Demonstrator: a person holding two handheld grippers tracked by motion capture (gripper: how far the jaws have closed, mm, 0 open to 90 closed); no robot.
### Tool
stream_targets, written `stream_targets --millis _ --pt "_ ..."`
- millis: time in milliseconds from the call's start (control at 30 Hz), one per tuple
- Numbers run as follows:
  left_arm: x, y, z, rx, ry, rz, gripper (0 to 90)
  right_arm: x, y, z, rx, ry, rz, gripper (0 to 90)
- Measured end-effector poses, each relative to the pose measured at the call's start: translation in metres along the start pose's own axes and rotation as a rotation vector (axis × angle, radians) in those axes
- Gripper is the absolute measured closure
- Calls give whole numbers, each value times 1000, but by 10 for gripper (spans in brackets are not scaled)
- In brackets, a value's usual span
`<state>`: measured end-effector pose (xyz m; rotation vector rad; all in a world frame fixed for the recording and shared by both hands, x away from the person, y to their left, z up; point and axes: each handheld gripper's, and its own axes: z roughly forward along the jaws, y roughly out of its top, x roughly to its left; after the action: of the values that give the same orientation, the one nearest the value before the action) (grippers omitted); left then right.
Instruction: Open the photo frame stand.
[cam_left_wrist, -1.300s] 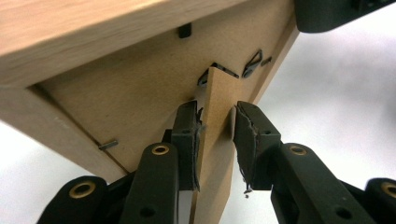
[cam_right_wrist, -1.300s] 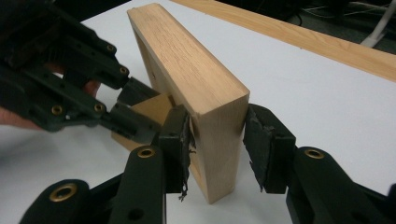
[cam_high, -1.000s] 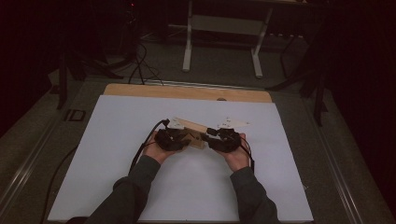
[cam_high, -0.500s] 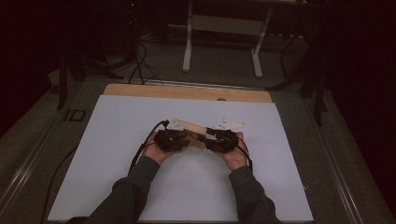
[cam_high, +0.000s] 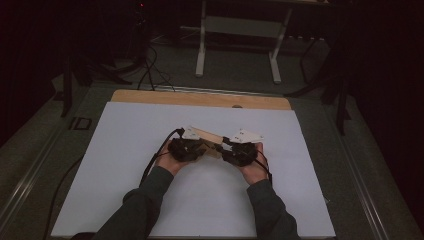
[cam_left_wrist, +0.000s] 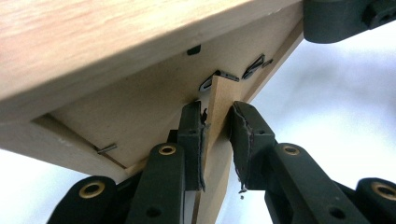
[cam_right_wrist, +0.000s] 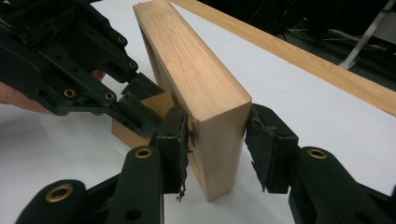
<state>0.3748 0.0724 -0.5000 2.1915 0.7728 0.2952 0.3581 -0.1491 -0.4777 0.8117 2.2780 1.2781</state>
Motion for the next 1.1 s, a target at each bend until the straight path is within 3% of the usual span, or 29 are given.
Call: stream_targets --millis 167,333,633,800,1100 --pt "-2 0 2 -3 -6 10 743 1 -3 -5 -5 -1 1 586" --pt "1 -3 0 6 -47 -37 730 0 -6 -6 -9 33 13 574" --pt "0 -13 -4 22 -83 -55 657 5 -9 -8 1 62 3 554" --pt "1 -19 -6 26 -96 -71 657 8 -10 -8 5 58 -20 551" --pt "1 -24 -6 36 -99 -78 657 10 -13 -8 11 68 -7 546"
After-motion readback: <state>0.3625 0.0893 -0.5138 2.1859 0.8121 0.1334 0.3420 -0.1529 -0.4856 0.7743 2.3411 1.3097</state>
